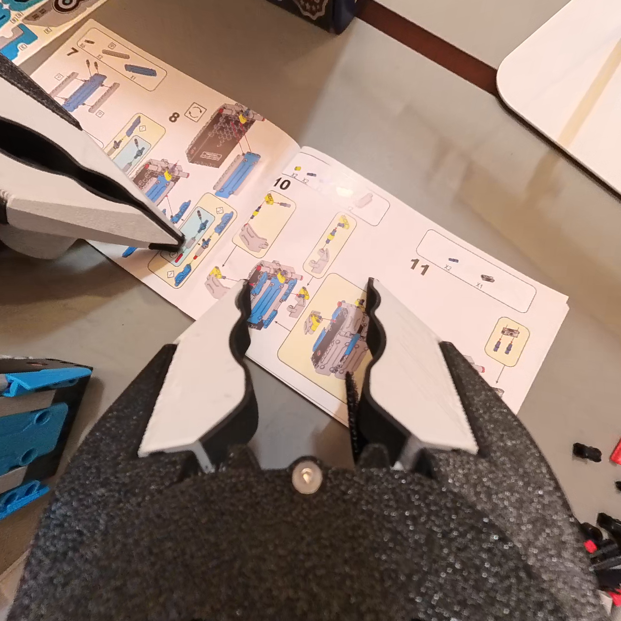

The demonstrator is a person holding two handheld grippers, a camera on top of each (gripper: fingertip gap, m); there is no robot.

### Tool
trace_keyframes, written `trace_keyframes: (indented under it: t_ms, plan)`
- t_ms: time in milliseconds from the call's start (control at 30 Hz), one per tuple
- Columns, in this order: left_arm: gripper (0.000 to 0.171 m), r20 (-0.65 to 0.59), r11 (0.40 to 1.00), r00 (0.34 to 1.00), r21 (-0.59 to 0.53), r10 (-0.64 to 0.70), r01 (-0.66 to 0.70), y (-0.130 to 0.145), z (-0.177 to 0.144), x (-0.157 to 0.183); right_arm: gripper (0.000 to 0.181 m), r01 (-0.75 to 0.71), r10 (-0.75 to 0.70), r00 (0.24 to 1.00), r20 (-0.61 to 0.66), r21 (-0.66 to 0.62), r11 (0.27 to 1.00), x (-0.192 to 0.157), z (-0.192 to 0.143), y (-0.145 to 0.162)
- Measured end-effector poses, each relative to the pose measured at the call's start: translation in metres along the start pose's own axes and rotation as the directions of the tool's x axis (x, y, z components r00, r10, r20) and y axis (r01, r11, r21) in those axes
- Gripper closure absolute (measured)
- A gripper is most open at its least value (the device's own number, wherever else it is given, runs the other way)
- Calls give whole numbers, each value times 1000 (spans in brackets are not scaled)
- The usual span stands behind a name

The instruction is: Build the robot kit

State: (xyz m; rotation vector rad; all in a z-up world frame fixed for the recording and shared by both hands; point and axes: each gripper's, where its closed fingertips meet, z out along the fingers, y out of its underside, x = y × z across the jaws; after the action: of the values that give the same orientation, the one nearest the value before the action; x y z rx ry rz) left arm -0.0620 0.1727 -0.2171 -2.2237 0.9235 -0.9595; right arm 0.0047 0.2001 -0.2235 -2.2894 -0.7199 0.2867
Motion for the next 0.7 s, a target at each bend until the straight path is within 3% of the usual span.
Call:
trace_keyframes:
  t_ms: [567, 633, 700]
  plan:
    - [171, 73, 996, 994, -16, 83, -82, 2, 2, 0, 115, 40, -40, 999, 31, -15, 999, -2, 1, -4]
    - [171, 90, 995, 991, -21, 102, -101, 2, 2, -1, 114, 20, -20, 999, 39, 10, 1000, -6, -9, -12]
    - [171, 98, 994, 989, -23, 111, -109, 2, 2, -1, 112, 68, -69, 998, 5, 94, 993, -11, -46, -31]
